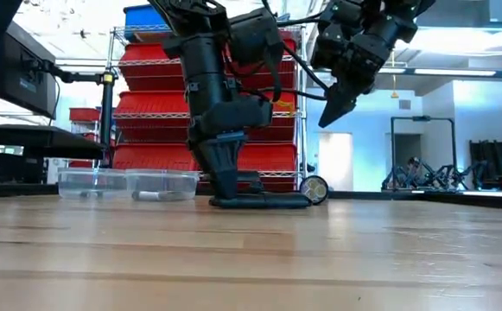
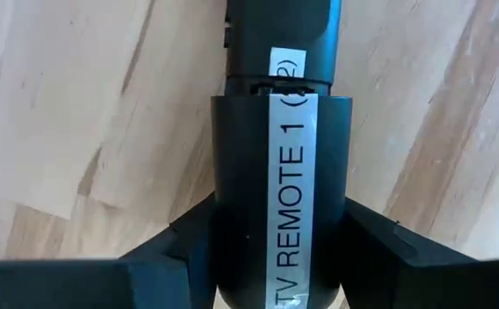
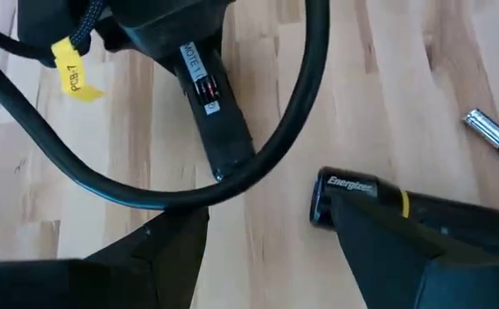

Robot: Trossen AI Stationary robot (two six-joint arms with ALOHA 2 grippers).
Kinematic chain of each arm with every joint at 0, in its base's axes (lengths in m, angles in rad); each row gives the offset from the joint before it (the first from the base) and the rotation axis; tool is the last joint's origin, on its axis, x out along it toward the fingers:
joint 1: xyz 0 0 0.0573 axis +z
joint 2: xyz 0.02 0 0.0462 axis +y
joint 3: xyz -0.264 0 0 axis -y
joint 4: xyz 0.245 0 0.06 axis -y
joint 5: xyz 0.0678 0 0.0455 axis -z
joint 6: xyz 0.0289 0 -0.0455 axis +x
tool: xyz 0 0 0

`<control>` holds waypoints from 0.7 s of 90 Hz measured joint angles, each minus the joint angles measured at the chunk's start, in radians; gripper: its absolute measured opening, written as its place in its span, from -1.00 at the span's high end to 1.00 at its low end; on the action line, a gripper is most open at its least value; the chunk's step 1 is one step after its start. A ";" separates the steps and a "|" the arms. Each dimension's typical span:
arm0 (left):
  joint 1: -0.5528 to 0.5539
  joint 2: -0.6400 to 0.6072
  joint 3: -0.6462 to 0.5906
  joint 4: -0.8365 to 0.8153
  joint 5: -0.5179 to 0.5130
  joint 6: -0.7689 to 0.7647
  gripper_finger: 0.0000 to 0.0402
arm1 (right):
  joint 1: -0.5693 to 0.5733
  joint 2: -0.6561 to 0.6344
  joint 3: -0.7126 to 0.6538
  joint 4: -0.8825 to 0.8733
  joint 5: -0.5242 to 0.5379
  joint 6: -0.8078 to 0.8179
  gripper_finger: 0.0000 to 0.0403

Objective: Insert battery
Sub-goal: Close the remote control battery compartment

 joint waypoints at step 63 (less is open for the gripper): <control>0.028 0.041 0.001 -0.011 0.095 -0.103 0.02 | 0.008 0.001 0.000 0.019 -0.007 0.012 -0.19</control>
